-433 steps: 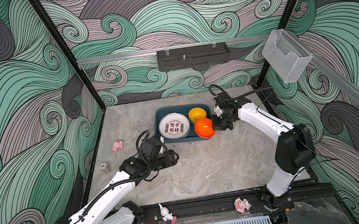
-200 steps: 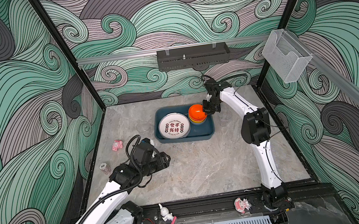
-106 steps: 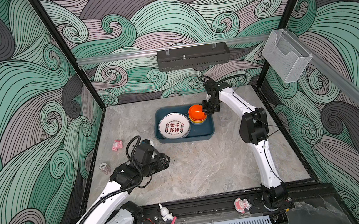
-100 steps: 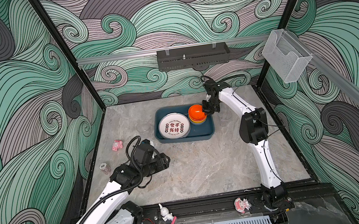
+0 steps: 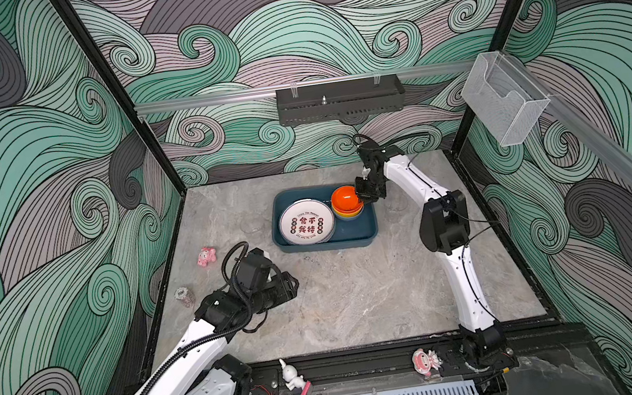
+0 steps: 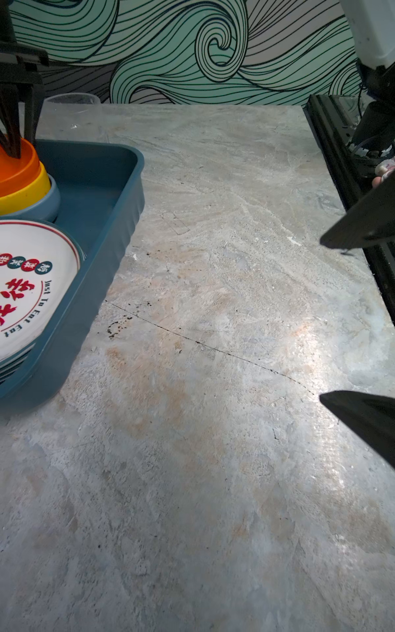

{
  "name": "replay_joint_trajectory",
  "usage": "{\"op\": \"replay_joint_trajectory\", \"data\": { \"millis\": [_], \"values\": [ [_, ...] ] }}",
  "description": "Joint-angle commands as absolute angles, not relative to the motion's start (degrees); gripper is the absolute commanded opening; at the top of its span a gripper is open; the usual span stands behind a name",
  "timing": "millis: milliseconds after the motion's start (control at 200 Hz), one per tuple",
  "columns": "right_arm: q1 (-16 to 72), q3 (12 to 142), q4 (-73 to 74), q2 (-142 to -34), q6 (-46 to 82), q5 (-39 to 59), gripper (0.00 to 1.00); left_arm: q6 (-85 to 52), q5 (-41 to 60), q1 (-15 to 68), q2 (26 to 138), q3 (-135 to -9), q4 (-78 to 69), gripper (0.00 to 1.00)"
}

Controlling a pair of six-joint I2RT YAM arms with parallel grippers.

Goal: Place the mixed dishes into the plastic bin
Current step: 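Lower the orange bowl into the yellow bowl and open the right gripper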

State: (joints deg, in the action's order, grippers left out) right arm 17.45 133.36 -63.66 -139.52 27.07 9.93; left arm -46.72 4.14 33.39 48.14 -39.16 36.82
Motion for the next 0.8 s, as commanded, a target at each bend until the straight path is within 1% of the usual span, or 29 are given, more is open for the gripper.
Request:
{"op": "replay_joint_trajectory", "data": {
  "millis": [0,565,795],
  "values": [
    [17.47,133.94,-64.65,-137.77,26.87,9.20,0.23,-47.11,4.20,32.87,47.49,-39.61,37.18,0.68],
    [18.02,126.04,-63.39,-125.12,25.46,7.75,0.26,-46.45,1.45,31.03,45.99,-43.00,40.13,0.68],
    [18.60,117.38,-58.98,-117.55,25.57,9.07,0.28,-45.08,1.38,28.19,48.27,-45.93,42.27,0.68]
  ]
}}
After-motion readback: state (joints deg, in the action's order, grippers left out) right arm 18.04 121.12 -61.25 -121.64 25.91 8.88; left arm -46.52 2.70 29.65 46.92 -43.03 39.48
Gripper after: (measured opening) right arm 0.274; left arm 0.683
